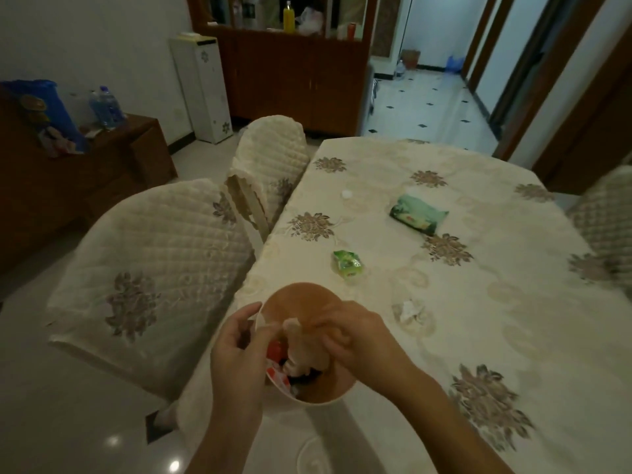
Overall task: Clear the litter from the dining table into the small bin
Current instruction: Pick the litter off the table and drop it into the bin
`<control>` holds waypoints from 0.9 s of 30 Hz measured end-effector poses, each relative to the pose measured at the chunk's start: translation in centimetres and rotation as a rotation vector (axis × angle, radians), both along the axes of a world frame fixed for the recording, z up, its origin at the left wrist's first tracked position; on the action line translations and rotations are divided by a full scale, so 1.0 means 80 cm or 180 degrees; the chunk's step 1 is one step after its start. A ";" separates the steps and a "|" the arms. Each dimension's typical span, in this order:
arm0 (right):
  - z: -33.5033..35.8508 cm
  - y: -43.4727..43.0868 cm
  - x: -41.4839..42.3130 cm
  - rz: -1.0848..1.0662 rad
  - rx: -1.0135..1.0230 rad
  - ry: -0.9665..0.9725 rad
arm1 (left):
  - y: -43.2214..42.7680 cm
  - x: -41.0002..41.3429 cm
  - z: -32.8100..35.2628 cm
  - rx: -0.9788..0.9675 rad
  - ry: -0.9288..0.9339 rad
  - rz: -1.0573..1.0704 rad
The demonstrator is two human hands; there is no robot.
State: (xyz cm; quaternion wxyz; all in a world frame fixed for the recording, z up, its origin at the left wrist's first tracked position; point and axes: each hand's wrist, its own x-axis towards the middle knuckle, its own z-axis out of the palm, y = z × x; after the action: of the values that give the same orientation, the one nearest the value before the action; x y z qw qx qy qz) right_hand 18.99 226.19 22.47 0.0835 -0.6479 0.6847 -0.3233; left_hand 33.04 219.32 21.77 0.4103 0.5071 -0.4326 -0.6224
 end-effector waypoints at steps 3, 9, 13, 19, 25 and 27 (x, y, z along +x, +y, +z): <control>-0.007 0.006 -0.049 -0.0958 -0.0838 -0.0408 | -0.007 -0.015 -0.006 -0.0021 -0.0024 0.0026; -0.099 0.003 -0.165 -0.2255 0.0669 -0.0376 | -0.024 -0.043 -0.009 -0.0096 -0.0050 -0.0005; -0.151 0.004 -0.186 -0.2216 0.1498 -0.0298 | -0.034 -0.059 -0.007 -0.0109 -0.0093 0.0017; -0.153 0.004 -0.178 -0.2428 0.0465 -0.0585 | -0.047 -0.069 -0.007 -0.0109 -0.0093 0.0006; -0.035 -0.035 -0.110 -0.2023 -0.1182 -0.0940 | -0.062 -0.069 -0.006 -0.0104 -0.0077 -0.0129; -0.010 -0.048 -0.081 -0.1649 -0.1368 -0.0888 | -0.068 -0.068 -0.006 -0.0068 -0.0038 -0.0151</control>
State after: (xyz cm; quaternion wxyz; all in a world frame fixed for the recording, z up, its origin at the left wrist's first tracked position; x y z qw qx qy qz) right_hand 12.50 222.38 21.67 -0.0465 -0.4053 0.7246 -0.5555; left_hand 27.63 213.89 21.27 0.3983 0.4959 -0.4536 -0.6243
